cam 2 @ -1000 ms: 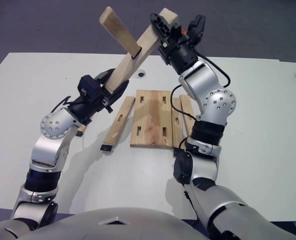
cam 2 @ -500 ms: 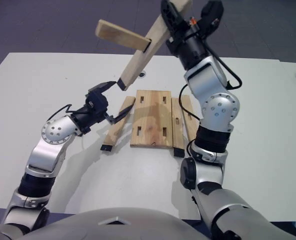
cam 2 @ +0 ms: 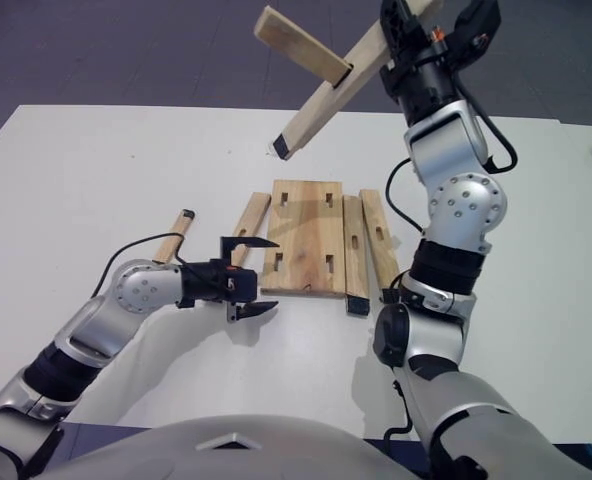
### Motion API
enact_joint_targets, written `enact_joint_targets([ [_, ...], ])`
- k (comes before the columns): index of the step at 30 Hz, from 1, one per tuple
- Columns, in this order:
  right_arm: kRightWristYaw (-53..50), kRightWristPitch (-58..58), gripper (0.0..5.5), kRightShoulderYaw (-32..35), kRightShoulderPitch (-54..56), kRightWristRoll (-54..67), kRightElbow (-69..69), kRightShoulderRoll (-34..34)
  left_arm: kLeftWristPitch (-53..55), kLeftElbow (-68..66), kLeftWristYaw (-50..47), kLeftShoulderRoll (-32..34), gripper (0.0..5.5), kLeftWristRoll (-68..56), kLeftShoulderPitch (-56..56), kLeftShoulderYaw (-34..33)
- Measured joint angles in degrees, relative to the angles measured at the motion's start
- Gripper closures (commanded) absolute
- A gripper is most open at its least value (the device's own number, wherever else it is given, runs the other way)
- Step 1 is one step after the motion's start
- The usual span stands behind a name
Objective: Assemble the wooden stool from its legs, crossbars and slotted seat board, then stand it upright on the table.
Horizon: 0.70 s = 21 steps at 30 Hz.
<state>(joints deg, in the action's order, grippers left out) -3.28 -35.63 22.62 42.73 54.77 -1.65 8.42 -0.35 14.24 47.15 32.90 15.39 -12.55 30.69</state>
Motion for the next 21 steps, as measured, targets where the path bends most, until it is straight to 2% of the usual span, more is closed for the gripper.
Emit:
enact_joint_targets([
  [9,-1.1,0.0,4.49,0.4,0.0,1.0,0.0,-1.0,-0.2,-7.0,-7.4,-5.5,0.10,9.7,-3.0,1.4],
  [21,-2.6,1.4,4.49,1.1,-0.9,1.9,-1.5,-3.3,0.7,-8.9,-11.2,-10.3,0.10,10.3,-3.6,0.0],
])
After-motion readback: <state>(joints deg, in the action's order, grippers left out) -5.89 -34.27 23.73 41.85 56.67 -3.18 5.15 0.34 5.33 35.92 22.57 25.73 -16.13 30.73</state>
